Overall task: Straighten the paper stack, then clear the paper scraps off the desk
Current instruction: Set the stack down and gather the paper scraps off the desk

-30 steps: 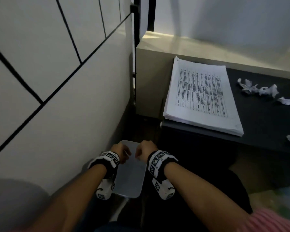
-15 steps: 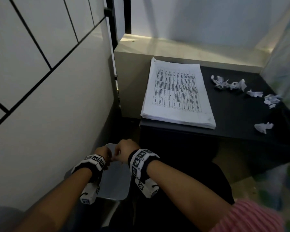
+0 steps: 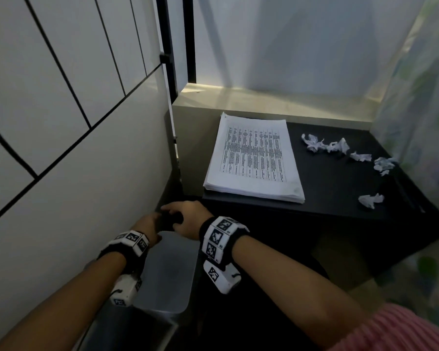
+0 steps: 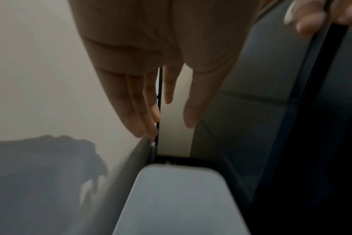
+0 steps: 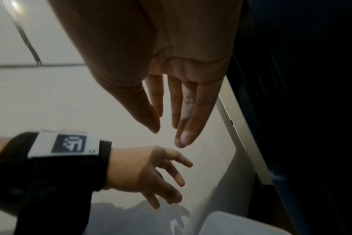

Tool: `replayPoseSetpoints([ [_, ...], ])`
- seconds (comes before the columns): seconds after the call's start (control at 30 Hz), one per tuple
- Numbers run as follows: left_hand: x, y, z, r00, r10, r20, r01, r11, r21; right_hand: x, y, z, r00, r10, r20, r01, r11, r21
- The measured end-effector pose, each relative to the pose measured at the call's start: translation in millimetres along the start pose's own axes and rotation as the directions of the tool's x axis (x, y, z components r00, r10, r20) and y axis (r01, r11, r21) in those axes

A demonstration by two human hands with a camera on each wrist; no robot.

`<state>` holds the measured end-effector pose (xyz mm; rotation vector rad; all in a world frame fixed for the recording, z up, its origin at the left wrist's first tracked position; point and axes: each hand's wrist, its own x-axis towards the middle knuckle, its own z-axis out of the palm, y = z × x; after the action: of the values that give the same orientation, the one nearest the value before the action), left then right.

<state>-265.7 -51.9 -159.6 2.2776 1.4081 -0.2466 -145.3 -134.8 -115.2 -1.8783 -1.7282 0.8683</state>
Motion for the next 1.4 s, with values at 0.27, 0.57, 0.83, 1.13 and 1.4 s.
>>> replayPoseSetpoints([
  [0.27, 2, 71, -62, 0.875, 0.194, -0.443, -0.29, 0.944, -0.158, -37, 13, -90, 0.921, 0.027, -0.388, 0.085, 0.959, 0.269],
  [0.57, -16, 188, -81, 0.71, 0.573, -0.409, -0.61, 0.791, 0.049, -101, 88, -198, 0.773, 0.276, -0.571, -0.117, 0.947, 0.3],
  [0.83, -1, 276, -68, 0.759, 0.644, -0.098, -0.619, 0.76, 0.198, -117, 139, -227, 0.803, 0.48, -0.354, -0.553, 0.821, -0.14],
  [1.13, 21, 307, -57, 0.839, 0.524, 0.15, -0.536, 0.746, 0.395, -106, 132, -225, 0.895, 0.426, -0.129, -0.422, 0.719, -0.552],
  [1.4, 26, 312, -58, 0.862, 0.499, 0.089, -0.489, 0.771, 0.408, -104, 157, -240, 0.849, 0.439, -0.295, -0.521, 0.79, -0.324],
])
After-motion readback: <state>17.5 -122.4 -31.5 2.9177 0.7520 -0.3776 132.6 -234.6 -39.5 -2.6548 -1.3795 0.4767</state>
